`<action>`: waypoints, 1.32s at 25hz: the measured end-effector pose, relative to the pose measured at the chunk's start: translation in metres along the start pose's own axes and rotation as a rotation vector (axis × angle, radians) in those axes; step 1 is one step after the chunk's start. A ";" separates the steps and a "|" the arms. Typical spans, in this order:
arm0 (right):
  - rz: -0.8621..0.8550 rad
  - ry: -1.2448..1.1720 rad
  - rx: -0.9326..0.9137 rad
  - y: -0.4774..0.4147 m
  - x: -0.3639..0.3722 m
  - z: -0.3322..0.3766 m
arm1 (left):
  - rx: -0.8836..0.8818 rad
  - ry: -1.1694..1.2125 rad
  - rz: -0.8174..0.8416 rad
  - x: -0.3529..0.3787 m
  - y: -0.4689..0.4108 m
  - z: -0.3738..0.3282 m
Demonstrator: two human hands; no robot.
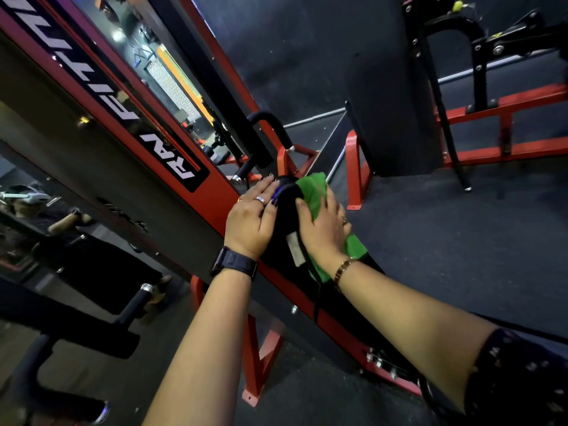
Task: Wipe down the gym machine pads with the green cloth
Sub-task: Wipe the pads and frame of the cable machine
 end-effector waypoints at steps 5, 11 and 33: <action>-0.049 0.089 -0.291 0.024 0.001 -0.041 | -0.003 0.008 0.007 0.002 -0.001 0.002; -0.034 0.035 -0.089 -0.004 0.001 -0.009 | -0.093 0.171 -0.002 0.000 -0.002 0.002; -0.027 0.083 -0.480 0.023 -0.001 -0.023 | -0.055 0.078 0.007 0.003 -0.005 0.012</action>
Point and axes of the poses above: each hand's wrist, its own y-axis away from the middle knuckle, its own x-axis out of the palm, z = x × y, the point moved 2 cm from there along -y, towards the middle knuckle, and after that the axes turned 8 degrees about -z, right-handed, at the moved point
